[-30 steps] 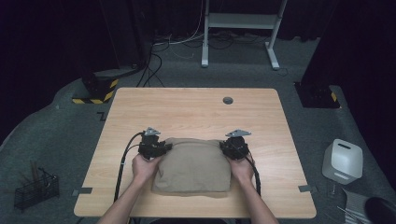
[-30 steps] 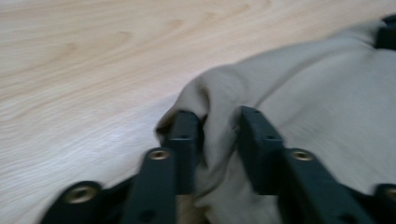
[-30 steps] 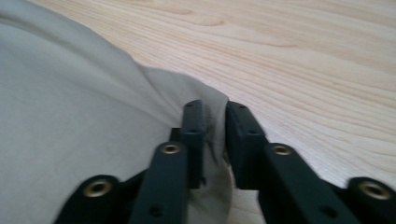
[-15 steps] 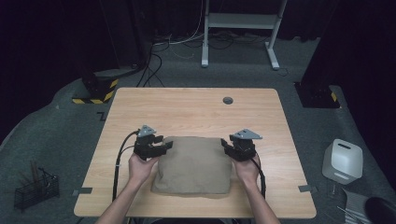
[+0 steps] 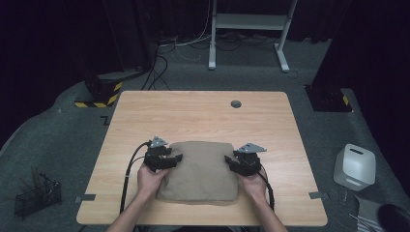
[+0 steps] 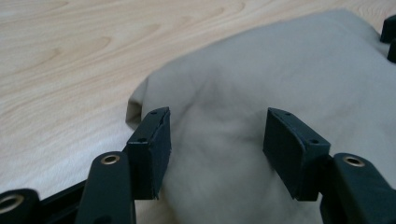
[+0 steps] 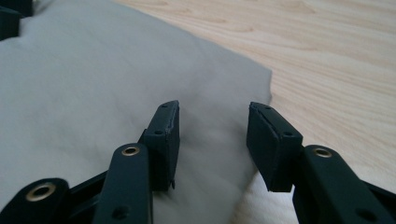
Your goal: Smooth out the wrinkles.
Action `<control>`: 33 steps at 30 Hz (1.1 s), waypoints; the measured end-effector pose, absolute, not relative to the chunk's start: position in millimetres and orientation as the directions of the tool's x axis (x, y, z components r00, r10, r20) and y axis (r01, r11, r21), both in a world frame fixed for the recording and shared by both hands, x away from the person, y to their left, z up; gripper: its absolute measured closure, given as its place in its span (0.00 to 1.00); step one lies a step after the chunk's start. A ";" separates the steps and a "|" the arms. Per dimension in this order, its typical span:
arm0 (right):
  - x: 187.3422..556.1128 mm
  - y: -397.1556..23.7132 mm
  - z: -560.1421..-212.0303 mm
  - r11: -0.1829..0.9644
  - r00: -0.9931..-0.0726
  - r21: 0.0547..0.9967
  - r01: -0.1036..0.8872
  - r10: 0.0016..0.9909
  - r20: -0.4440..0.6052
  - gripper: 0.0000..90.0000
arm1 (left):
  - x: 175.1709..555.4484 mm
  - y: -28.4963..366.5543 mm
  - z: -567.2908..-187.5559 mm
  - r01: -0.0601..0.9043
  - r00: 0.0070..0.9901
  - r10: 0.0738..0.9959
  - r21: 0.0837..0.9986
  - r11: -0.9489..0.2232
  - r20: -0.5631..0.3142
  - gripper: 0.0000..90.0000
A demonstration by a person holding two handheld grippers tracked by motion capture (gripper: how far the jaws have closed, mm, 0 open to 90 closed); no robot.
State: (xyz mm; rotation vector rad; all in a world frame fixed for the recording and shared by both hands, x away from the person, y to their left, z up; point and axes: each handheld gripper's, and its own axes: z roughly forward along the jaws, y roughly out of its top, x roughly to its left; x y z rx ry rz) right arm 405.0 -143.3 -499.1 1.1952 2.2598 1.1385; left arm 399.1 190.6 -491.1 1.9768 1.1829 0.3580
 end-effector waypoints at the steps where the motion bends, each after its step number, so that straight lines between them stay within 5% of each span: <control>1: 404.4 -146.2 -500.7 0.328 -0.588 0.779 0.535 0.806 0.065 0.60 | 396.8 191.1 -490.4 0.612 0.529 0.837 0.747 -0.261 -0.141 0.46; 20: 384.6 -171.8 -500.6 0.264 -0.523 0.799 0.541 0.849 0.074 0.59 | 346.7 195.7 -491.8 0.565 0.566 0.816 0.776 -0.280 -0.117 0.45; 33: 349.1 -161.4 -504.6 0.319 -0.623 0.804 0.502 0.778 0.080 0.57 | 359.0 183.8 -508.0 0.595 0.565 0.811 0.757 -0.270 -0.154 0.44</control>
